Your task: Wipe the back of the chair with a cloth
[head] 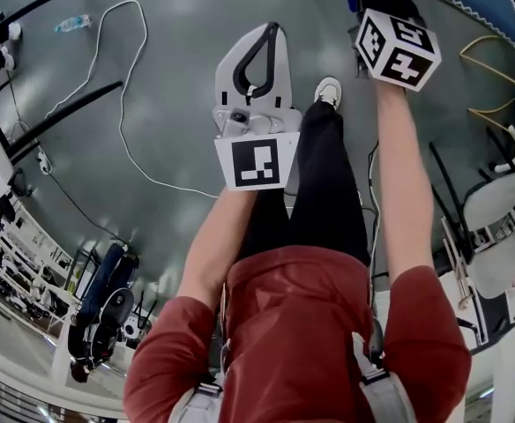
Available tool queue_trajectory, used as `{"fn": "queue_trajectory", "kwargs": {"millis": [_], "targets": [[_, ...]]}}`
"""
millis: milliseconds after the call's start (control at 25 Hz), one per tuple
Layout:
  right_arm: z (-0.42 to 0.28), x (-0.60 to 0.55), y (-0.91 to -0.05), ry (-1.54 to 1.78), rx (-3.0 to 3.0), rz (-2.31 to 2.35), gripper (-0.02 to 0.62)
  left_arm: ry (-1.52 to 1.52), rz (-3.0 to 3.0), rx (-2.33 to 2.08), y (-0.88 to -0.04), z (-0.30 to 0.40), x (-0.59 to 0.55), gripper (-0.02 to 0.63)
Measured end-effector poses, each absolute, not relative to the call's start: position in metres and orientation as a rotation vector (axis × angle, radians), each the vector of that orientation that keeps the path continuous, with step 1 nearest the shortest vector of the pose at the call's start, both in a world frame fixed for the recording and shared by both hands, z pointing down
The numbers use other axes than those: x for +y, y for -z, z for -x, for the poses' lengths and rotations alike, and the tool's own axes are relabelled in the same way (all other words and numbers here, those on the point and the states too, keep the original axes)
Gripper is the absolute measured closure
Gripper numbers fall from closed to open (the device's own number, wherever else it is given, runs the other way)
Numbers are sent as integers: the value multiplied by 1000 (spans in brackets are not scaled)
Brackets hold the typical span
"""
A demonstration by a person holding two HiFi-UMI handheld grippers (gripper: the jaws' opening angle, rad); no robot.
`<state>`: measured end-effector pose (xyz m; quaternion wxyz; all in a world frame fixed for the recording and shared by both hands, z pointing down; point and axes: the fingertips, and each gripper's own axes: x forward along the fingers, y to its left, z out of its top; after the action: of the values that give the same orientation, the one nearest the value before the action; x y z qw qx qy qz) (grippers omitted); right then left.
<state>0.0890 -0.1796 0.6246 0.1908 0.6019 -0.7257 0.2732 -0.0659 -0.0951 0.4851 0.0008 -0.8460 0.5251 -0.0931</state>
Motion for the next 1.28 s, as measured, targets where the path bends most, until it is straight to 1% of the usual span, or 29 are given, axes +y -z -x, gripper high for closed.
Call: {"fn": "queue_trajectory", "kwargs": {"millis": [280,400,680,920,1160,1280], "targets": [[-97,-192,-695,-631,-1996,-1633,535,291,2676,1667,-551,57,-93,595],[-98,-201,-718,-636,-1993,-1644,535,299,2681,1645,-571,51,-95,595],[-94,-214,-777,-609,-1946,-1613,535,319,2705,1642,-591,49,-93,595],[-92,-220,-797,-636,-1950,-1586,535,341,2699,1671,-601,48,-92,595],[-94,-211,-790,-654,-1944,-1588,537,333,2694,1663,-590,44,-88,595],[-87,-198,-773,-676,-1968,-1592,536,318,2686,1655,-575,46,-87,595]]}}
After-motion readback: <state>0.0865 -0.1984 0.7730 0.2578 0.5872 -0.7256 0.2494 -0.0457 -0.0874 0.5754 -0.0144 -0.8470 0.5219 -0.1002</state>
